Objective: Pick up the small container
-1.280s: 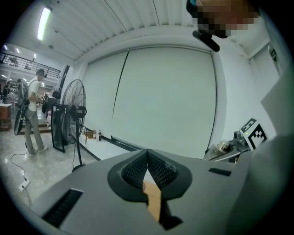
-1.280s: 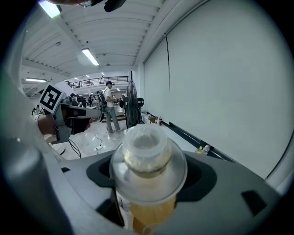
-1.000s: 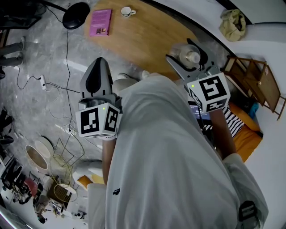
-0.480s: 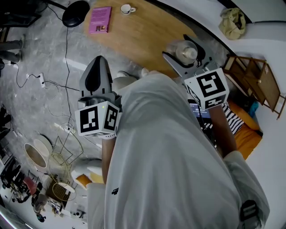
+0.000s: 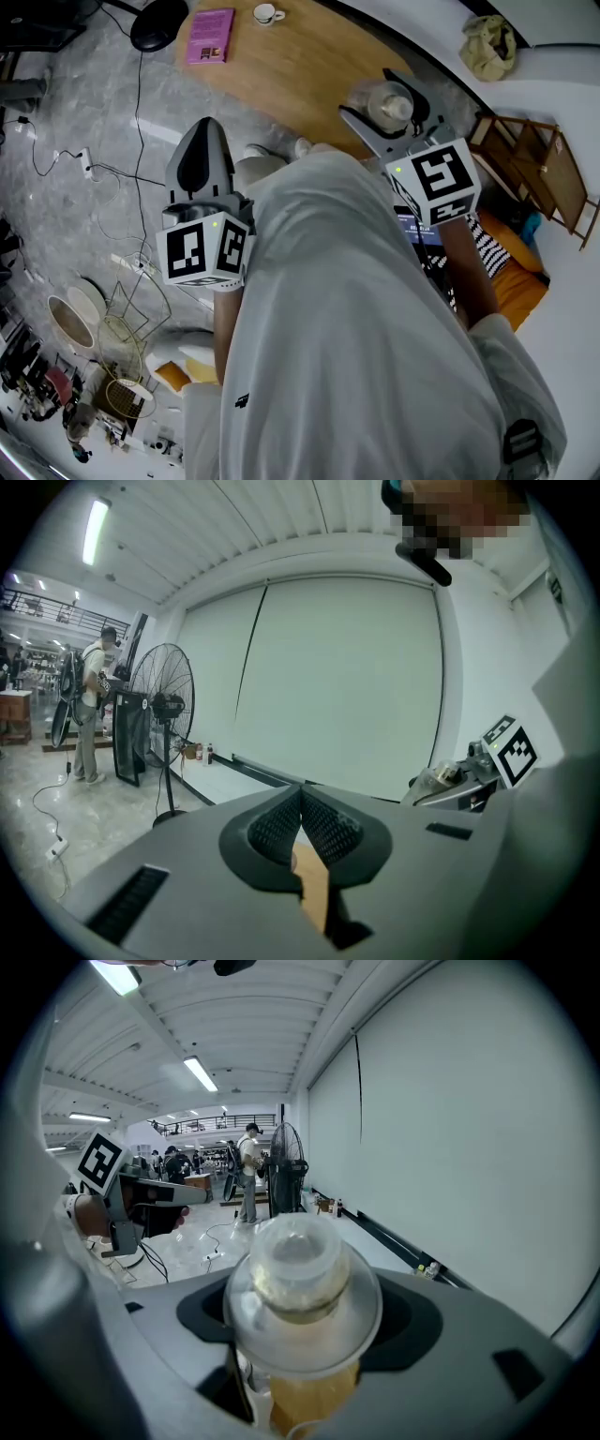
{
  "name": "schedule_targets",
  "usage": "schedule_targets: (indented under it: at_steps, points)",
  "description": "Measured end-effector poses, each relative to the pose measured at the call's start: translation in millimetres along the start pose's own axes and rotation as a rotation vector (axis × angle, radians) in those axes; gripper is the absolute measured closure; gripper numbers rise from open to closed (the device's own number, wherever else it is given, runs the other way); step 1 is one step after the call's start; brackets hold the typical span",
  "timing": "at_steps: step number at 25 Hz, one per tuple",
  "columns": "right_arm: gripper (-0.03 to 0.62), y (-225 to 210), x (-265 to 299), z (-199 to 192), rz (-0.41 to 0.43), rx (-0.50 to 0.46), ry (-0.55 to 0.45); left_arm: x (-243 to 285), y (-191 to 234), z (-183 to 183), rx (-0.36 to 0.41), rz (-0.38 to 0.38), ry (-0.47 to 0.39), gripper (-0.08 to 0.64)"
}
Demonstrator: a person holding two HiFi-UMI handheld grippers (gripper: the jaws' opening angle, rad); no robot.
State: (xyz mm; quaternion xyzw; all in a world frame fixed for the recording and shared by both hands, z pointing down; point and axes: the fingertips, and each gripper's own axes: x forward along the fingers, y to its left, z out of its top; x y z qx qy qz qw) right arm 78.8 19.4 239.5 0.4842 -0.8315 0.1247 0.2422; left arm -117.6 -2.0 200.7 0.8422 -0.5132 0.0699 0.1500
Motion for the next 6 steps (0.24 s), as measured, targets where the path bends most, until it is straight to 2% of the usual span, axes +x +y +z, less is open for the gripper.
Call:
schedule_targets:
  at_steps: [6]
  points:
    - [0.252,3.1,0.9,-0.3,0.014,-0.010,0.000,-3.1,-1.1,-2.2,-0.002,0.007,0.003,0.540]
